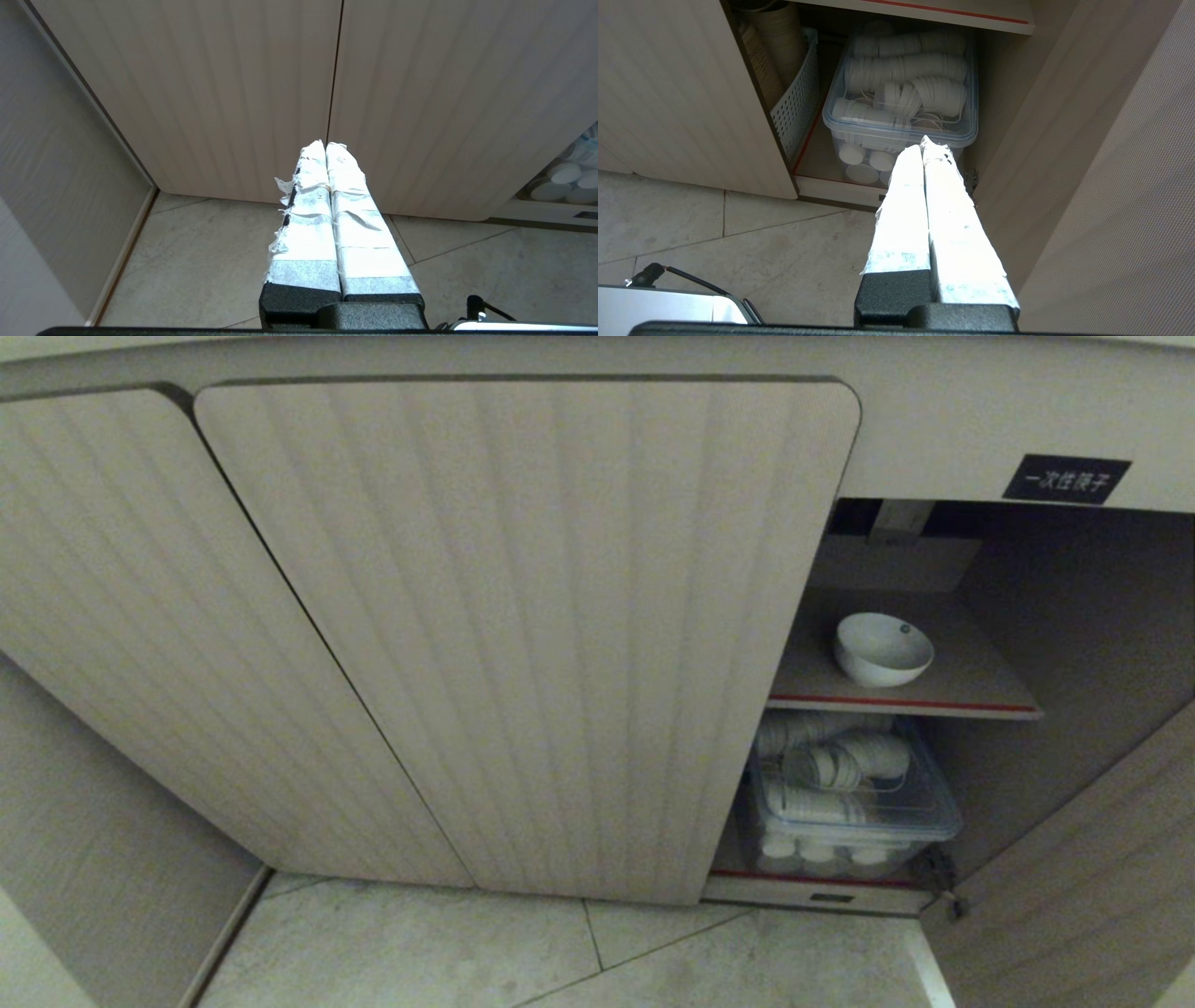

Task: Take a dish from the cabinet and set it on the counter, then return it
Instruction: Close the cabinet door

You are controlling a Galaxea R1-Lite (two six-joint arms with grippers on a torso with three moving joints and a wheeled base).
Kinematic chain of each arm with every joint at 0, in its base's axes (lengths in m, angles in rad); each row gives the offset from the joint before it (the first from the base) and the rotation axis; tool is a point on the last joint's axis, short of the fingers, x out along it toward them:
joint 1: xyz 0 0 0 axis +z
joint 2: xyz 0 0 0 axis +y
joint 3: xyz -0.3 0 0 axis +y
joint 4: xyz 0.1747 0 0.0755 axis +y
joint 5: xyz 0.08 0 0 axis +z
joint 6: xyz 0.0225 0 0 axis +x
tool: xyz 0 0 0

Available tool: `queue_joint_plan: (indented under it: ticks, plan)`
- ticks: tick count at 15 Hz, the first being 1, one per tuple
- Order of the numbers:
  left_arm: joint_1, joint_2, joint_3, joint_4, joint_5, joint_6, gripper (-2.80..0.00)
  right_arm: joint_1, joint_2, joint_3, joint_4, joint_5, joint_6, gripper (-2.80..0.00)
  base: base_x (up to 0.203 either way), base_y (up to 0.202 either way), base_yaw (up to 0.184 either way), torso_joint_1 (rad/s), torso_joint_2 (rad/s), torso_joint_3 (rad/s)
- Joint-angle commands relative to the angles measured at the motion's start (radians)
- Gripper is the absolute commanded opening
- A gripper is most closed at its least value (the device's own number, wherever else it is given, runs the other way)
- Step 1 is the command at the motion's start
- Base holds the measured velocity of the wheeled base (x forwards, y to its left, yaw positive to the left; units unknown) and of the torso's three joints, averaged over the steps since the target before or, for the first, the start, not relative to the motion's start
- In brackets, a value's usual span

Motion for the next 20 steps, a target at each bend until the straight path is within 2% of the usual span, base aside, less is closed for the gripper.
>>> queue_joint_plan:
  ticks: [1,20]
  plan:
    - [0.000,0.000,0.000,0.000,0.000,0.000,-2.80,0.001,0.002,0.000,-0.001,0.001,0.000,-2.80,0.000,0.000,0.000,0.000,0.00,0.000]
    - [0.000,0.000,-0.001,-0.002,0.000,-0.002,-2.80,0.001,0.002,0.000,-0.001,0.000,-0.001,-2.80,0.000,0.000,0.000,0.000,0.00,0.000]
